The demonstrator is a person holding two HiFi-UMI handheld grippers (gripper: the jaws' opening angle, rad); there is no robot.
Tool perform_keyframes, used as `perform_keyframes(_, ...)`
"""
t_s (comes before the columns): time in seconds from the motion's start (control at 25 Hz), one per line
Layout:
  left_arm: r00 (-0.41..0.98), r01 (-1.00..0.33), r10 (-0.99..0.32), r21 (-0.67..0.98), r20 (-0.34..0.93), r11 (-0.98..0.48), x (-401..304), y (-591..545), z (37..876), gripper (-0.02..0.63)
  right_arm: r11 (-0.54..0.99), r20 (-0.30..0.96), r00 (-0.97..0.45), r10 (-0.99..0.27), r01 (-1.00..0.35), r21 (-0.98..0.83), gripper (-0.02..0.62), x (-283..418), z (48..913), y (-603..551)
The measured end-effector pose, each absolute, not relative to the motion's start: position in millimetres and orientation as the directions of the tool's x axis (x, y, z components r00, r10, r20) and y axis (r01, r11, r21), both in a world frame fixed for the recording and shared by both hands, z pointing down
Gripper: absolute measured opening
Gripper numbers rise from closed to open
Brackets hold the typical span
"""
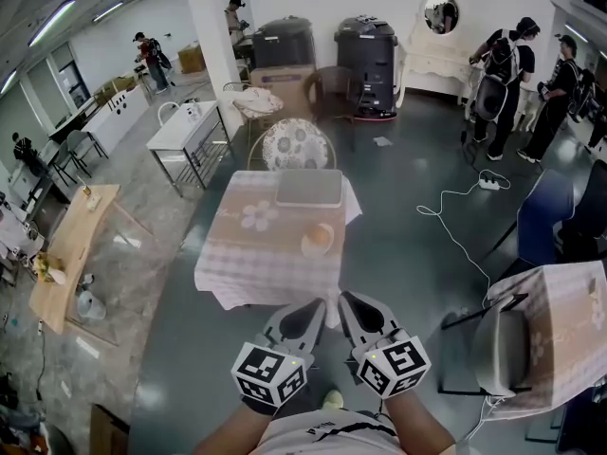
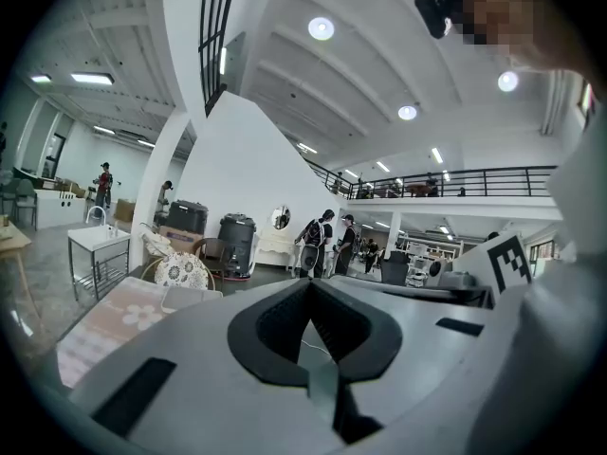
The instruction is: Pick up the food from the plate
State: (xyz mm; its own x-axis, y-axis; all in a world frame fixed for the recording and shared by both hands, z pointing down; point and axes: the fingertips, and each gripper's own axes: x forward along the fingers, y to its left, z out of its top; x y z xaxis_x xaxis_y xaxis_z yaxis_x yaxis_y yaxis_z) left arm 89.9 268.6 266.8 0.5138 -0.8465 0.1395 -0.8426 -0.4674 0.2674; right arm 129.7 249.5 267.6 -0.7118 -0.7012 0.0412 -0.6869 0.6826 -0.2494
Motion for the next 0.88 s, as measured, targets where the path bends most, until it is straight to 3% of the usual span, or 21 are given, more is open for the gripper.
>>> perform_keyframes(0.88, 0.563, -0.815, -0.814, 0.262, 0.144, -0.517, 10.5, 110.0, 297.4, 0.006, 0.617, 0.113, -0.653, -0.749, -0.749, -0.242, 0.015, 56.2, 297.4, 100.0)
